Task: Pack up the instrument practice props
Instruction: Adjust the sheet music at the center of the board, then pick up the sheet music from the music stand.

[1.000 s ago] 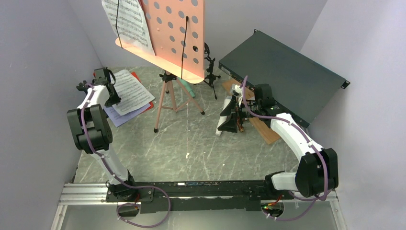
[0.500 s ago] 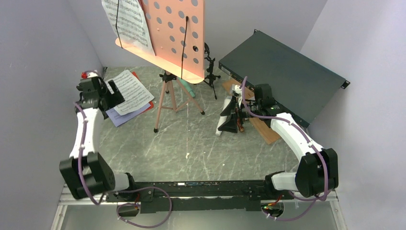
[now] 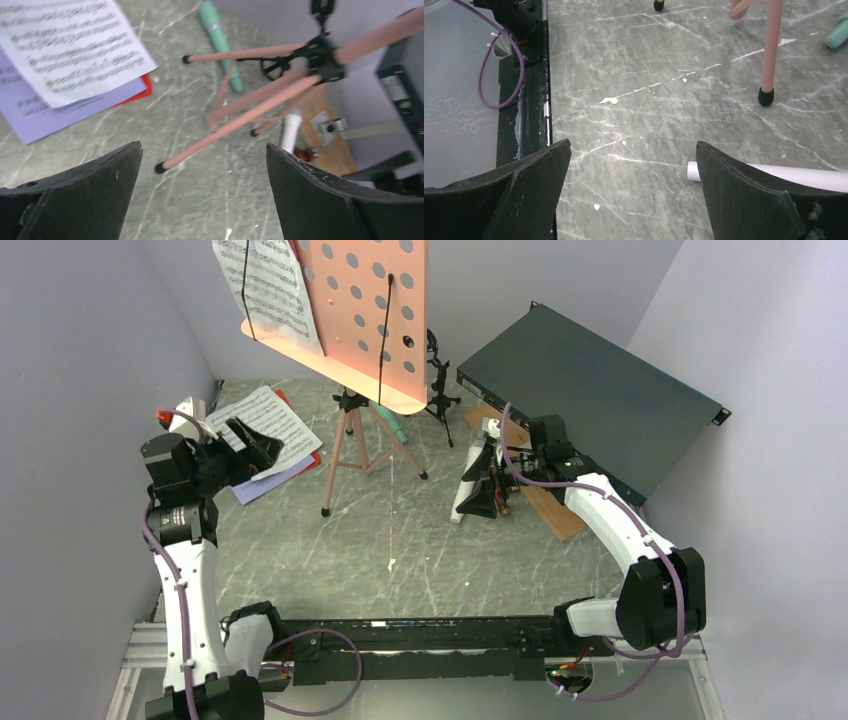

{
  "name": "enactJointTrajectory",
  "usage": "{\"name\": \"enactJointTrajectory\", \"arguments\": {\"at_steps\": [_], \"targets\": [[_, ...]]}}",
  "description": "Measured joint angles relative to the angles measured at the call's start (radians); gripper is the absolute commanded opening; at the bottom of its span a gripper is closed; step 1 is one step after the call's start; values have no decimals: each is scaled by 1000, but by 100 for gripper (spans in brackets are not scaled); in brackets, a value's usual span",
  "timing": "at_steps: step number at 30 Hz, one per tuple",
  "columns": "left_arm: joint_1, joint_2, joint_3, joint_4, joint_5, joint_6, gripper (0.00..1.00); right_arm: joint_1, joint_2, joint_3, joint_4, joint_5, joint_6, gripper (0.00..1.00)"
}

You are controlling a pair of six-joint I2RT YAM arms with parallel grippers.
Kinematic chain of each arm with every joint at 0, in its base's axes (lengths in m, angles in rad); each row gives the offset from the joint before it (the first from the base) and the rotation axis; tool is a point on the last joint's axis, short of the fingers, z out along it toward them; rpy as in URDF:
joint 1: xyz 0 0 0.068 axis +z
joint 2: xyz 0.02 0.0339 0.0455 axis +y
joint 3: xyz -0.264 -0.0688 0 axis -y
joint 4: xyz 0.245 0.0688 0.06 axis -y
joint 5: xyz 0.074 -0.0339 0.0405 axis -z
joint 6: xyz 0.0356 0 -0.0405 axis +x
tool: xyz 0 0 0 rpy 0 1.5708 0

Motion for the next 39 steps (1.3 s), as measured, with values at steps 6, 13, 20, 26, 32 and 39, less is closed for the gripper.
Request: {"name": "enactJointTrajectory", "arguments": {"at_steps": [6, 13, 20, 26, 32, 39], "targets": [[0, 9, 184, 9, 126, -101, 99, 3, 9, 6, -13, 8, -26, 99], [-13, 99, 443, 80, 222, -218, 99, 3, 10, 10, -23, 12, -44, 99], [-206, 307, 887, -51, 117, -158, 100, 3, 11, 11, -28, 12, -51, 99], [-423, 454, 1177, -196, -61, -74, 100, 3, 11, 11, -29, 12, -55, 99], [-533, 546, 1319, -294, -250, 7, 94, 4, 13, 11, -29, 12, -55, 99], [-620, 639, 1437, -313, -423, 92, 87, 5, 14, 11, -29, 12, -54, 99]]}}
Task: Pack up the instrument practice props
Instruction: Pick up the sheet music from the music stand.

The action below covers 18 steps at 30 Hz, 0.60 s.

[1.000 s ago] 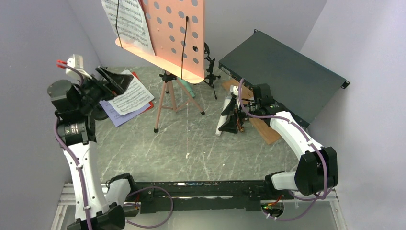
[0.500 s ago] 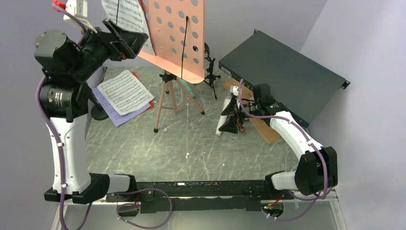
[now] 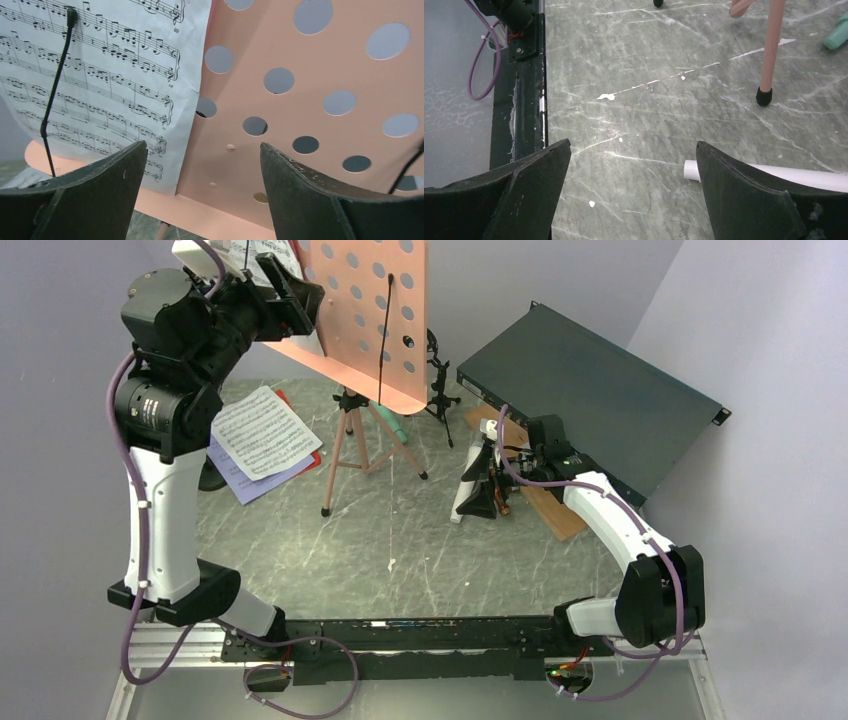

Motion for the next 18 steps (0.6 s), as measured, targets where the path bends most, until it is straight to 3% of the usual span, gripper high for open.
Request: {"name": "enactJointTrajectory", "arguments": {"at_steps": [4, 10, 18], "targets": [[-17, 19, 16, 6, -79, 37, 85, 1, 1, 0, 0, 0, 0, 99], [-18, 55, 81, 30, -152, 62, 73, 2, 2, 0, 0, -1, 0, 99], [-18, 72, 89, 57, -166, 59, 71, 2, 3, 0, 0, -1, 0, 99]]}}
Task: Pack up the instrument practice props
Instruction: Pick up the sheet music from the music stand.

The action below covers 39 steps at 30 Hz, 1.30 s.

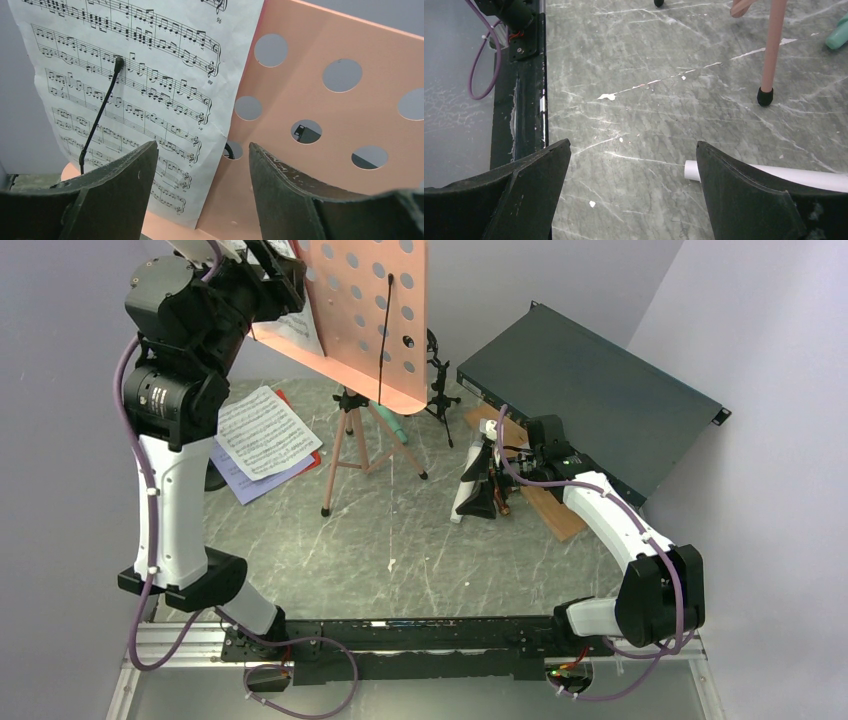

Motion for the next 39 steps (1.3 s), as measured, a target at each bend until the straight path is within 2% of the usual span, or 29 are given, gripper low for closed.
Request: {"name": "enactJointTrajectory", "arguments": {"at_steps": [5, 10, 25, 30, 33, 39], "targets": [[0, 10, 0, 12, -1, -8, 67, 0, 0, 0, 0, 0, 0, 99], [0, 10, 0, 53, -16, -8, 57, 0, 0, 0, 0, 0, 0, 99], [0, 21, -13, 108, -42, -2, 57, 0, 0, 0, 0, -1, 0, 99], [0, 28, -14, 115, -54, 13, 43, 0, 0, 0, 0, -3, 0, 99], [0, 28, -19, 123, -62, 18, 42, 0, 0, 0, 0, -4, 0, 99], [0, 28, -46, 134, -69, 29, 33, 1, 0, 0, 0, -4, 0, 99]]}}
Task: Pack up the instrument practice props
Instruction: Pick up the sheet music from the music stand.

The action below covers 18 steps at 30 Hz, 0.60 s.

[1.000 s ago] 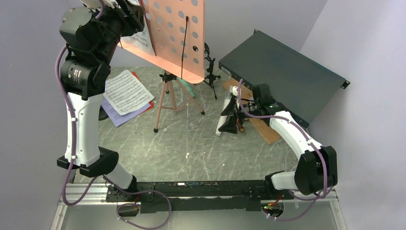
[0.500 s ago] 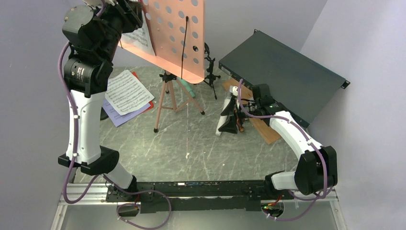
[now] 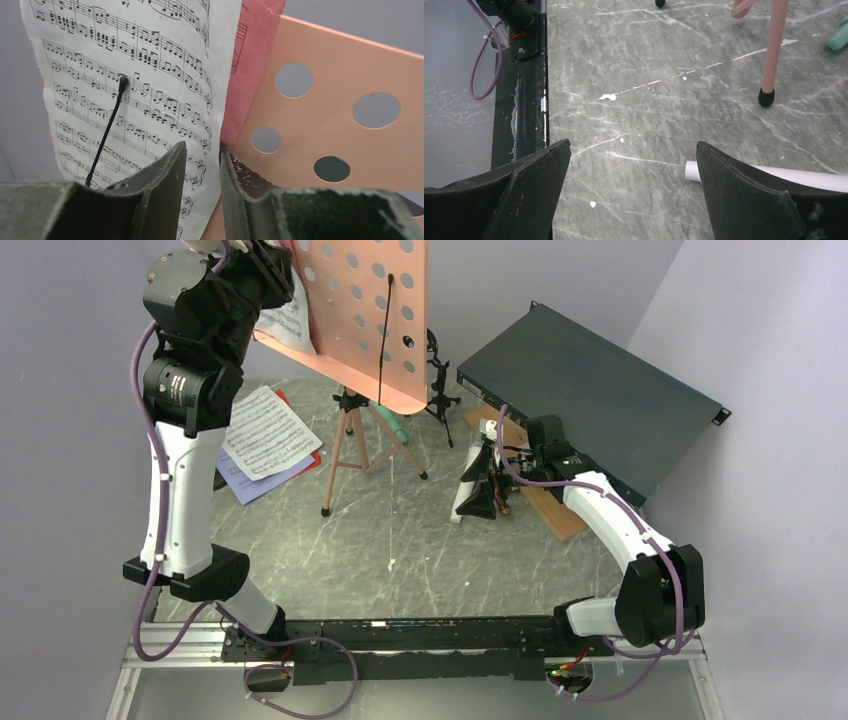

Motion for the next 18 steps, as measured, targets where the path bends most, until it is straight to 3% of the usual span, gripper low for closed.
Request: {"name": "enactJointTrajectory", "arguments": {"at_steps": [3, 11, 14, 18], "targets": [[0, 0, -16, 0, -1, 4, 29, 0, 0, 0, 0, 0, 0, 99], [0, -15, -52, 12, -15, 10, 33, 0, 0, 0, 0, 0, 0, 99], [0, -27, -68, 22, -25, 13, 24, 0, 0, 0, 0, 0, 0, 99], [0, -46, -89, 31, -30, 28, 4, 0, 0, 0, 0, 0, 0, 99]]}}
